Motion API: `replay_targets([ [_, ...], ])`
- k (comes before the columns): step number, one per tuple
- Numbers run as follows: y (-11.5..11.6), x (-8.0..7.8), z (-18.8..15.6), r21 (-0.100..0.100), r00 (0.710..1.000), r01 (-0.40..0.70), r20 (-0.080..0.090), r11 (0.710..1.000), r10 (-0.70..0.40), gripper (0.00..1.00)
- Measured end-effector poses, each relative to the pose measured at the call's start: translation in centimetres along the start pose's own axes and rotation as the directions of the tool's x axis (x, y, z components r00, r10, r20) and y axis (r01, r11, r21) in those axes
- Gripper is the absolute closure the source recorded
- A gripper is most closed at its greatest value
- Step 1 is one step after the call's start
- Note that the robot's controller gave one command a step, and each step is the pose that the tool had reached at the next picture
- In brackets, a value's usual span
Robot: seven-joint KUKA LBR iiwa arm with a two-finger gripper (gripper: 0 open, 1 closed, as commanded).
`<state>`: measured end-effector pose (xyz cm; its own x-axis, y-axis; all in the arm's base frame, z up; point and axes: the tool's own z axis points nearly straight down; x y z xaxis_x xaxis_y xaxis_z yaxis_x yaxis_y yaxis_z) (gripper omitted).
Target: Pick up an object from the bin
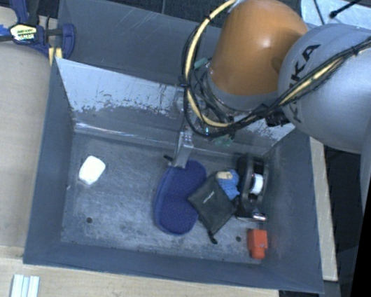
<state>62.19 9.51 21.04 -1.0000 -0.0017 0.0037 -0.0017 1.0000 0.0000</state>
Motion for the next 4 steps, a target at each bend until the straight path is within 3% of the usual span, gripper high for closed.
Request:
replay_targets([
  [1, 7.3, 2.2, 9.2, -0.001, 0.986, 0.167, -0.001, 0.986, -0.167, 0.0],
  [2, 14.0, -0.2, 14.0, 0.0, 0.936, 0.352, 0.007, 0.936, -0.352, 0.0],
  [3, 13.9, -0.4, 13.7, 0.0, 0.937, 0.348, 0.01, 0.937, -0.348, 1.0],
  [4, 14.9, 1.0, -2.1, -0.004, 1.0, -0.002, 0.014, 1.0, 0.002, 1.0],
])
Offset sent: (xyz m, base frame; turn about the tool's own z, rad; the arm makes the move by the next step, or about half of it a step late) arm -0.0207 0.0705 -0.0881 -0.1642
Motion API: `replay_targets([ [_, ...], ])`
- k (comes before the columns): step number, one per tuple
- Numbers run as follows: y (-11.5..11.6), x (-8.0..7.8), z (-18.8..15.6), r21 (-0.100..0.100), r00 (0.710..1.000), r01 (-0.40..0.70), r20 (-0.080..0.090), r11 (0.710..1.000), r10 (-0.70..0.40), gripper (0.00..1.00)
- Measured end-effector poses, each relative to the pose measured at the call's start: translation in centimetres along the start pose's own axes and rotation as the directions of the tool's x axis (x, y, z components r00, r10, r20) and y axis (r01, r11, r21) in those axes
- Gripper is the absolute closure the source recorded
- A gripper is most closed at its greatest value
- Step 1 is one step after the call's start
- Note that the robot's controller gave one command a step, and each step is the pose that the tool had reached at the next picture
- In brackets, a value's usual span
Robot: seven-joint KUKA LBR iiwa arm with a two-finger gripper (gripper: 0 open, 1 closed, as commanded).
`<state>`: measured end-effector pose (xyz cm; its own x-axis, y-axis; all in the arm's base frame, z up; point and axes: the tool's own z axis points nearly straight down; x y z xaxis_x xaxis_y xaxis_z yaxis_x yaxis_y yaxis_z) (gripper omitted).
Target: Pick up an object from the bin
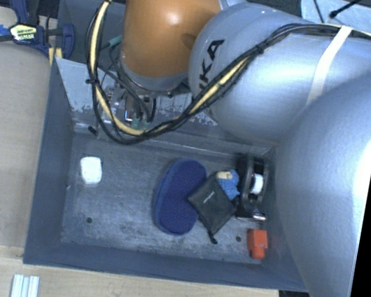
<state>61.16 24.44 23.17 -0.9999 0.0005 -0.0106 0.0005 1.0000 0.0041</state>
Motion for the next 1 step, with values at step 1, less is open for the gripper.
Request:
replay_targets([
  [1, -5.44, -0.39, 8.15, 0.006, 0.992, 0.129, -0.015, 0.992, -0.128, 1.0],
])
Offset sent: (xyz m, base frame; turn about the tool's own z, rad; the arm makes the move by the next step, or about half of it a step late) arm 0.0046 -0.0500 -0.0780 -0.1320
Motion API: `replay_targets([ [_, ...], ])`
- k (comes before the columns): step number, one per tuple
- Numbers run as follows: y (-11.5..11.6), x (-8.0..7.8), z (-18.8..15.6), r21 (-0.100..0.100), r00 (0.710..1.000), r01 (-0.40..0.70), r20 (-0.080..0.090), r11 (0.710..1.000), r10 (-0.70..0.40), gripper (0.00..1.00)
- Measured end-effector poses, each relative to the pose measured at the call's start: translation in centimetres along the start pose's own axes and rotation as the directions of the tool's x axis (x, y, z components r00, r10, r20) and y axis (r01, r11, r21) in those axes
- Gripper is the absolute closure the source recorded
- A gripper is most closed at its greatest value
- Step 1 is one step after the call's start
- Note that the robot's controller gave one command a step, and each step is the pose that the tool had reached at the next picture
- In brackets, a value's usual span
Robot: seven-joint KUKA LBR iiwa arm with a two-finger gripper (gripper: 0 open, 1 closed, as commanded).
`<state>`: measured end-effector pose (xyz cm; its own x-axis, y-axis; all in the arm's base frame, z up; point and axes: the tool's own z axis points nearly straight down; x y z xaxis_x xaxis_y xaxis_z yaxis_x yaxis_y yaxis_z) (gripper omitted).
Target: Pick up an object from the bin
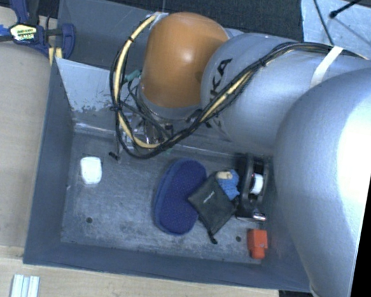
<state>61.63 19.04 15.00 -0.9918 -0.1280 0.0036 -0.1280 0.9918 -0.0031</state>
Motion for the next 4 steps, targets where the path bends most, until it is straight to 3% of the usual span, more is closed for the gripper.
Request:
replay_targets([
  [1, 0.3, -0.1, -0.4, -0.003, 1.0, 0.002, 0.007, 1.0, -0.002, 0.0],
  [2, 5.8, 1.8, 8.3, -0.004, 0.977, 0.212, 0.0, 0.977, -0.212, 0.0],
  [3, 5.7, 1.6, 8.0, -0.003, 0.978, 0.209, 0.006, 0.978, -0.209, 1.0],
  [4, 5.6, 1.6, 8.0, -0.002, 0.978, 0.209, 0.006, 0.978, -0.209, 0.0],
])
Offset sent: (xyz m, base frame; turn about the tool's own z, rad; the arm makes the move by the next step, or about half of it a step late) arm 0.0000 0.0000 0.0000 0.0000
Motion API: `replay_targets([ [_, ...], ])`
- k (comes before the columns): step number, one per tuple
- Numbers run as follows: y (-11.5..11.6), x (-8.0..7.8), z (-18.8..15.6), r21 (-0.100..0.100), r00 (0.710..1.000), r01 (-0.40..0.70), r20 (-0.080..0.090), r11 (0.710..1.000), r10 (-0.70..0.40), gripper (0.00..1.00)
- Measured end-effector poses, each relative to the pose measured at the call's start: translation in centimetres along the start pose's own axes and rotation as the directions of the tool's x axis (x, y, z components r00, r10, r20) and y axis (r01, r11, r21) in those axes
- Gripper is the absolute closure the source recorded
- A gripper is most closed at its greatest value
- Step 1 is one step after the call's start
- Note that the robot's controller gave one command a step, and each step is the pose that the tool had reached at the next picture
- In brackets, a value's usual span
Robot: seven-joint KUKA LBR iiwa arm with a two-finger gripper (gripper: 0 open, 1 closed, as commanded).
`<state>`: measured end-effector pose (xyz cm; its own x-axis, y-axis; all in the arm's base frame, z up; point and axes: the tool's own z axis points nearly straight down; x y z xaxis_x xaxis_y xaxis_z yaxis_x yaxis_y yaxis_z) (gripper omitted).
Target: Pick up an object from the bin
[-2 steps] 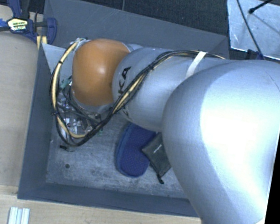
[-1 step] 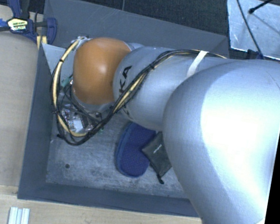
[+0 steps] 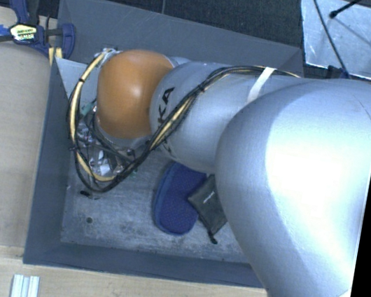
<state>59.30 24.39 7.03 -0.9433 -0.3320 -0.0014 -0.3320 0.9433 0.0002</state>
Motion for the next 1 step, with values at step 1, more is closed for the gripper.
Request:
replay_targets([
  [1, -5.92, 2.65, 0.02, 0.003, 1.0, -0.026, -0.001, 1.0, 0.026, 0.0],
])
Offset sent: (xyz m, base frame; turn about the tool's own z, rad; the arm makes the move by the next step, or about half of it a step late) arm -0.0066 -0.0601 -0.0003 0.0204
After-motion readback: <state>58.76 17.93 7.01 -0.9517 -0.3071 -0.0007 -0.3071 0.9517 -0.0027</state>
